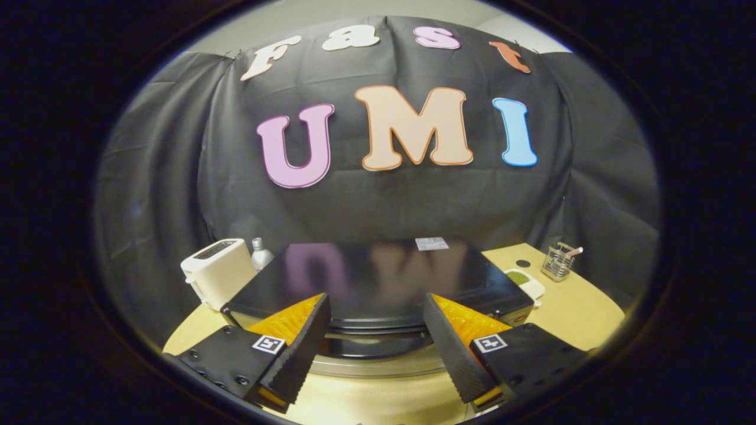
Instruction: Open the toaster oven, put the food inside, and close the toaster oven door.
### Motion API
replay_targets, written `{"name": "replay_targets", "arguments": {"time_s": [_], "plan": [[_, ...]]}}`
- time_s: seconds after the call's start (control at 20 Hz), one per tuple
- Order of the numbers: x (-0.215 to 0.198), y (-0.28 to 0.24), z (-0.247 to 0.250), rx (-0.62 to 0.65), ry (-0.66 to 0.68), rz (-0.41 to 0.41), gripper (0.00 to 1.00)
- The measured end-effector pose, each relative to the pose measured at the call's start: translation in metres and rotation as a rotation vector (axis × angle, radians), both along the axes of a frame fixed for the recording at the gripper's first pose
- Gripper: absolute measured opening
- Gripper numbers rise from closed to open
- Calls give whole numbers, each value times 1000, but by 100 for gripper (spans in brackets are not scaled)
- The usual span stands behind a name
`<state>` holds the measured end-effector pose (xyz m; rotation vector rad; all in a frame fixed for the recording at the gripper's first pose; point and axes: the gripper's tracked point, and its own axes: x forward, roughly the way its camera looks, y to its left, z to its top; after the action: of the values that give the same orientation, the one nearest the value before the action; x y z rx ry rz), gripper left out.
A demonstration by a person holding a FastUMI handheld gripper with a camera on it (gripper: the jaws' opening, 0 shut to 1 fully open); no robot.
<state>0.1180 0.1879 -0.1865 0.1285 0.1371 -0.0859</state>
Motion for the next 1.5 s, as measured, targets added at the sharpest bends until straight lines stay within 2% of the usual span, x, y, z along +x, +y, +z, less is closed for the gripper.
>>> {"name": "replay_targets", "arguments": {"time_s": [0.25, 0.55, 0.75, 0.85, 1.5], "plan": [[-4, -1, 1, -16, -53, -24, 99], [-12, -4, 0, -8, -101, -93, 100], [-20, -1, -2, -18, -120, -98, 100], [-22, -2, -2, -17, -127, -106, 97], [-41, 1, -8, -37, -51, -141, 97]]}}
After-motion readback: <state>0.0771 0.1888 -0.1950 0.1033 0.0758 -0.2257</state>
